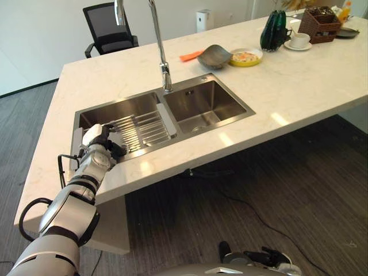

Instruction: Place the dishes in the dishwasher.

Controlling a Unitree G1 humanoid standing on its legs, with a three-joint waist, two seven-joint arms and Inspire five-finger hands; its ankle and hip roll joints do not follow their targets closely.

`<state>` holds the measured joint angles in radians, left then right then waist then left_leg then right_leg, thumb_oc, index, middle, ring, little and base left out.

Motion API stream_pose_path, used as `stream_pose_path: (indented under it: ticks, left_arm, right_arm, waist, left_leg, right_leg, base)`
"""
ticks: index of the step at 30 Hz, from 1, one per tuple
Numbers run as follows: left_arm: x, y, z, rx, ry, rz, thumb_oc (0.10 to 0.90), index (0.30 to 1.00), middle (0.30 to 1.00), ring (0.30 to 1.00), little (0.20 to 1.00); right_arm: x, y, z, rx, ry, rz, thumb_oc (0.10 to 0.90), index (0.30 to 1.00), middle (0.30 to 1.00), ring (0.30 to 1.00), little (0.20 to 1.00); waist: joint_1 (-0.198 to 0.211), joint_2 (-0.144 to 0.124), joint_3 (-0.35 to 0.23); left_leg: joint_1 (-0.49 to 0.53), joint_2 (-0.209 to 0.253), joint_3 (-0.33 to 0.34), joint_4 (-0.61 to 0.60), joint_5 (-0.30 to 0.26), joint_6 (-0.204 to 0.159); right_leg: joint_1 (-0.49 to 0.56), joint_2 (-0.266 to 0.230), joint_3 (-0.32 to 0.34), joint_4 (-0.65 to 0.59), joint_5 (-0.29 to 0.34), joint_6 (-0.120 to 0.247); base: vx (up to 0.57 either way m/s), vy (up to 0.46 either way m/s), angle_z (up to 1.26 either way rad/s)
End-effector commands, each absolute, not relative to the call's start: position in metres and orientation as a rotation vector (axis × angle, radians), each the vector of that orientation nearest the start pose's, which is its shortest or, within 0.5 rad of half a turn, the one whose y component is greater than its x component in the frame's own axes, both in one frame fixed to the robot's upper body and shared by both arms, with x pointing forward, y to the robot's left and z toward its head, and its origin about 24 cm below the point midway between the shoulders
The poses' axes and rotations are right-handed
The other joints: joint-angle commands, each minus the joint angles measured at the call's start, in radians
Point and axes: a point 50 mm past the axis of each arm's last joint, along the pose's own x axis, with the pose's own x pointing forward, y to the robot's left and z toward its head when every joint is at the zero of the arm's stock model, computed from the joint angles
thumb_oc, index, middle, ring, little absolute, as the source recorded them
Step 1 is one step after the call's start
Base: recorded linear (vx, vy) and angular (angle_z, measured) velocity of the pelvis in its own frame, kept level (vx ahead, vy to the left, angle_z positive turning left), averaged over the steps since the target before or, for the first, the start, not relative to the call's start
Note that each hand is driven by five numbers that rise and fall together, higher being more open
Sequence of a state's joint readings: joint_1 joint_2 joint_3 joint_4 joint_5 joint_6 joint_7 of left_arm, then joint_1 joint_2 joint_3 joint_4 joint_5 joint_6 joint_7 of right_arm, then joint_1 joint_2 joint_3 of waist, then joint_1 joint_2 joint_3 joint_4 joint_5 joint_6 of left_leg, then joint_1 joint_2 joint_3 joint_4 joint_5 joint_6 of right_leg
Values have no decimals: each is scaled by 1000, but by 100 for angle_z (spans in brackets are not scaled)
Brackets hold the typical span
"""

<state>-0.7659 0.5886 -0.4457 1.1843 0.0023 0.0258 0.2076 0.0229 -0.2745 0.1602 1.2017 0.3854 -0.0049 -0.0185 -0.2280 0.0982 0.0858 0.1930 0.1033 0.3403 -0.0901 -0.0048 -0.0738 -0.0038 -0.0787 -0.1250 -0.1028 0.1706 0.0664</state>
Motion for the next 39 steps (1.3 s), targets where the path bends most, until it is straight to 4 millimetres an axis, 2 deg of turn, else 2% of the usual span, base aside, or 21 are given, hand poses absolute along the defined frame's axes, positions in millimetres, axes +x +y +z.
stream_pose_path:
  ticks: [1,4,5,6,7,8,9,10,11,14,18,20,21,24,28,30,33,35,39]
  left_arm:
    - [369,314,104,741,386,354,800,900,900,900,900]
    - [365,309,86,775,558,289,800,900,900,900,900]
    - [361,311,80,800,613,258,558,538,538,538,538]
    - [356,311,71,821,672,218,480,420,420,420,420]
    - [356,311,71,821,672,218,480,420,420,420,420]
    - [356,311,71,793,664,230,400,300,300,300,300]
    - [354,311,66,753,675,228,400,300,300,300,300]
    - [348,310,55,780,717,183,400,300,300,300,300]
    - [346,312,52,825,730,172,400,300,300,300,300]
    - [347,312,53,841,713,176,400,300,300,300,300]
    - [354,313,67,833,615,217,400,300,300,300,300]
    - [361,309,78,792,524,255,400,300,300,300,300]
    - [372,304,100,731,377,315,400,300,300,300,300]
    - [383,291,132,614,134,382,400,300,300,300,300]
    - [378,280,168,376,-165,440,400,300,300,300,300]
    - [373,278,183,352,-267,473,400,300,300,300,300]
    - [371,278,191,349,-307,487,400,300,300,300,300]
    - [367,276,203,320,-389,518,400,300,300,300,300]
    - [358,279,204,382,-432,556,400,300,300,300,300]
  right_arm:
    - [92,-228,-163,-49,1236,-184,800,900,900,900,900]
    - [99,-225,-163,-63,1252,-155,800,900,900,900,900]
    - [100,-225,-163,-64,1260,-150,800,900,900,900,900]
    - [99,-226,-163,-69,1273,-140,800,900,900,900,900]
    - [99,-226,-163,-69,1273,-140,800,900,900,900,900]
    - [100,-226,-163,-73,1277,-136,800,900,900,900,900]
    - [100,-225,-163,-70,1282,-132,800,900,900,900,900]
    - [100,-226,-163,-81,1287,-127,800,900,900,900,900]
    - [101,-227,-163,-86,1286,-129,800,900,900,900,900]
    - [103,-232,-161,-92,1285,-140,800,900,900,900,900]
    - [103,-237,-160,-88,1280,-164,800,900,900,900,900]
    - [102,-237,-160,-76,1271,-174,800,900,900,900,900]
    - [101,-237,-160,-62,1259,-187,800,900,900,900,900]
    - [105,-236,-159,-35,1212,-209,800,900,900,900,900]
    - [112,-236,-156,-19,1151,-228,800,900,900,900,900]
    - [109,-238,-156,-31,1150,-235,800,900,900,900,900]
    - [107,-238,-156,-31,1151,-234,800,900,900,900,900]
    - [104,-237,-157,-34,1154,-231,800,900,900,900,900]
    - [97,-234,-159,-45,1168,-220,800,900,900,900,900]
  waist:
    - [-18,-47,-18]
    - [-18,-40,-22]
    - [-18,-39,-23]
    - [-18,-39,-24]
    - [-18,-39,-24]
    - [-17,-39,-25]
    - [-16,-39,-26]
    - [-16,-38,-29]
    - [-14,-38,-31]
    - [-13,-38,-32]
    - [-3,-41,-34]
    - [2,-45,-34]
    - [9,-49,-33]
    - [17,-62,-26]
    - [25,-73,-24]
    - [24,-76,-25]
    - [23,-75,-26]
    - [20,-75,-27]
    - [17,-75,-29]
  left_leg:
    - [-27,93,-43,3,20,-74]
    - [-28,91,-48,3,21,-73]
    - [-28,90,-48,3,20,-73]
    - [-28,90,-47,3,18,-72]
    - [-28,90,-47,3,18,-72]
    - [-28,89,-46,3,18,-72]
    - [-28,89,-46,3,18,-72]
    - [-28,91,-46,3,18,-72]
    - [-29,90,-47,3,17,-71]
    - [-30,90,-47,3,18,-71]
    - [-32,90,-52,3,18,-72]
    - [-35,89,-57,3,20,-72]
    - [-39,89,-63,3,21,-72]
    - [-43,88,-72,3,23,-73]
    - [-42,90,-75,3,22,-76]
    - [-39,91,-73,3,18,-77]
    - [-37,91,-72,3,17,-77]
    - [-35,90,-70,3,14,-78]
    - [-29,91,-61,3,10,-79]
  right_leg:
    - [121,-114,31,17,-156,124]
    - [123,-114,28,16,-155,123]
    - [123,-114,29,16,-155,123]
    - [122,-115,30,16,-155,123]
    - [122,-115,30,16,-155,123]
    - [123,-115,31,16,-155,123]
    - [123,-115,31,16,-155,123]
    - [122,-115,32,16,-154,122]
    - [123,-115,33,16,-155,122]
    - [122,-116,31,16,-154,121]
    - [124,-117,22,16,-154,122]
    - [127,-117,15,16,-155,121]
    - [128,-118,8,16,-156,121]
    - [131,-119,2,18,-157,120]
    - [135,-120,-5,18,-162,120]
    - [137,-121,-2,16,-163,121]
    - [139,-121,-3,16,-164,121]
    - [140,-121,-2,16,-164,121]
    - [139,-122,4,16,-165,122]
  base:
    - [0,0,0]
    - [0,0,0]
    - [0,0,0]
    - [0,0,0]
    - [0,0,0]
    - [0,0,0]
    - [0,0,0]
    - [0,0,0]
    - [0,0,0]
    - [-13,-4,-4]
    - [-11,-7,-2]
    - [-24,-17,5]
    - [-37,-24,9]
    - [-41,-29,17]
    - [-9,-11,5]
    - [4,-3,7]
    - [6,3,5]
    - [0,0,0]
    - [0,0,0]
